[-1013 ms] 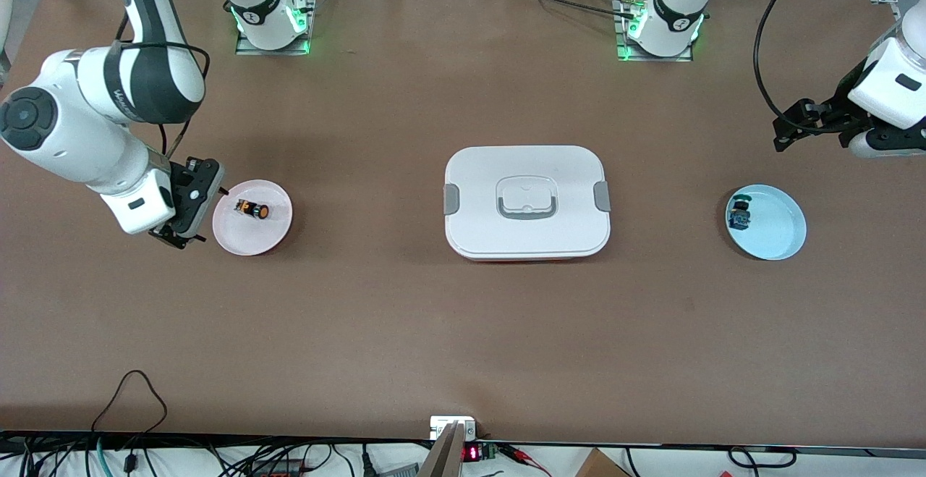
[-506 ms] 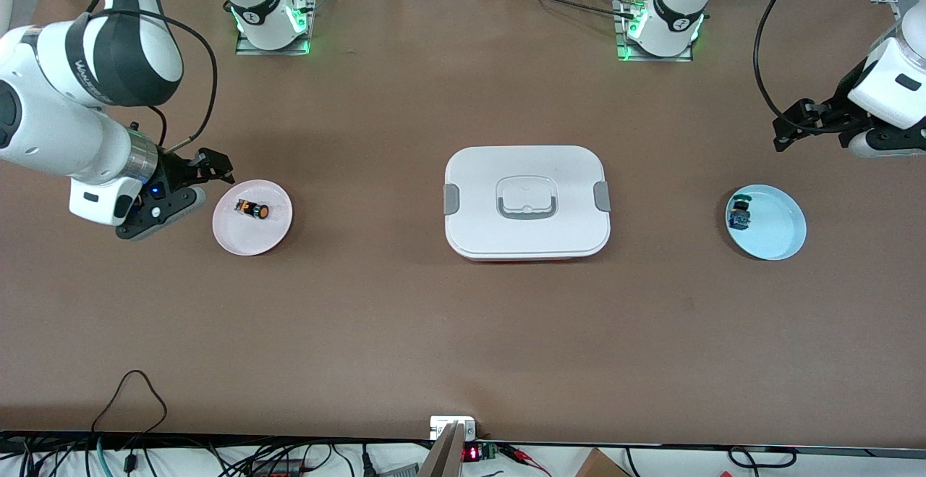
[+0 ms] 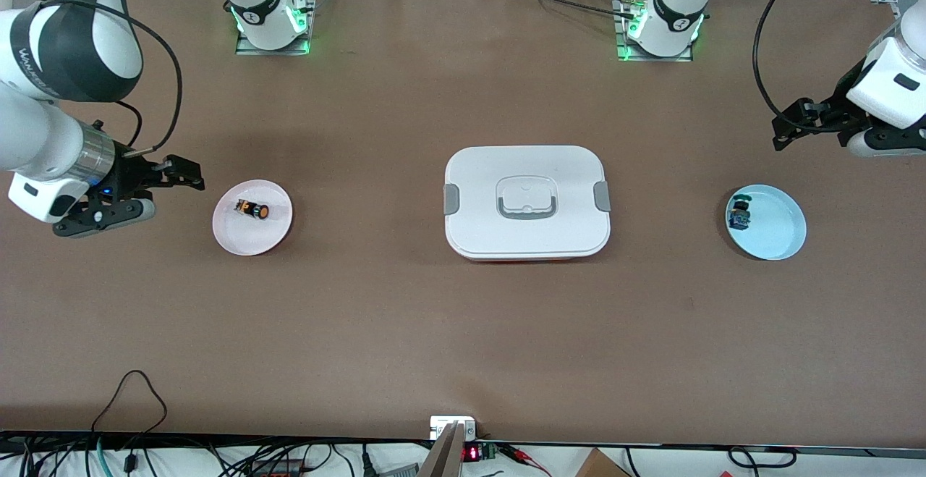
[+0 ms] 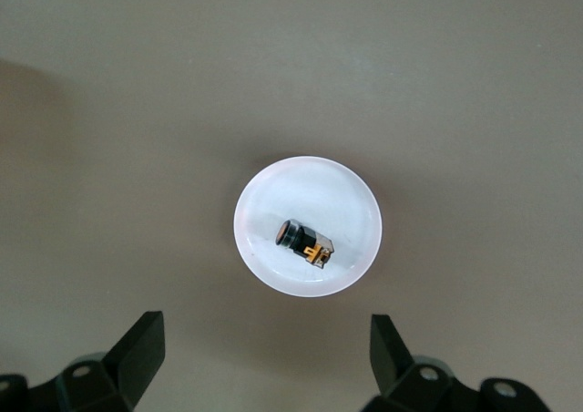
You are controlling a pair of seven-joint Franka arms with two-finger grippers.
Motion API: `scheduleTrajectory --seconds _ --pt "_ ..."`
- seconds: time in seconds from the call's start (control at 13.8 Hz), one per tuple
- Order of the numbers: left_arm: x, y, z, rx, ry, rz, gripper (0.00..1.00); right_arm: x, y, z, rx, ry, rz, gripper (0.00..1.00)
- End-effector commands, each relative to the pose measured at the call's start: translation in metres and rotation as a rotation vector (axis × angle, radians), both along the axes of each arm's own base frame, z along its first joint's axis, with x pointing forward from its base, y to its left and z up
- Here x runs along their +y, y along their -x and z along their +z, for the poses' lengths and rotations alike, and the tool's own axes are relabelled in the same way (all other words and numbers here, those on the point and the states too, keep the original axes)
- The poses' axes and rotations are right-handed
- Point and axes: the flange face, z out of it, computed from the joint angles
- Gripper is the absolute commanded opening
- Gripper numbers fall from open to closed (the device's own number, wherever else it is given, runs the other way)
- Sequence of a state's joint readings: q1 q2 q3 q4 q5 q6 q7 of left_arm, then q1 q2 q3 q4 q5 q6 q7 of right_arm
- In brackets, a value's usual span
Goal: Transfer orange switch to right arm and place
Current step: 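Open the right gripper and draw it back from the plate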
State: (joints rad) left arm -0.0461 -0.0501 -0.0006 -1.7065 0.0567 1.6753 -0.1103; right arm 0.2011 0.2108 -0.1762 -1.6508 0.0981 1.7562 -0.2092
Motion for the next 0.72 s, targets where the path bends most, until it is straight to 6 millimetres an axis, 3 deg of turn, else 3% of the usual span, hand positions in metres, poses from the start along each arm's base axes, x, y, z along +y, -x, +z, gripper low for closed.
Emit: scheduleTrajectory --seconds 0.0,0.22,0.43,0.65 --pt "-0.002 0.005 0.007 0.0 0.02 0.005 1.0 -0.026 -0.003 0.018 -0.014 0.016 -0.162 1.0" --pt "-0.002 0.005 0.006 0.001 0.02 0.005 1.0 -0.071 0.004 0.039 0.032 0.01 -0.239 1.0" --pt "-0.002 0.005 0.006 0.003 0.019 0.005 1.0 -0.065 0.013 0.077 -0.022 0.063 -0.226 1.0" --pt "-0.002 0.005 0.006 0.004 0.019 0.005 1.0 -0.064 0.026 0.077 0.002 0.075 -0.266 1.0"
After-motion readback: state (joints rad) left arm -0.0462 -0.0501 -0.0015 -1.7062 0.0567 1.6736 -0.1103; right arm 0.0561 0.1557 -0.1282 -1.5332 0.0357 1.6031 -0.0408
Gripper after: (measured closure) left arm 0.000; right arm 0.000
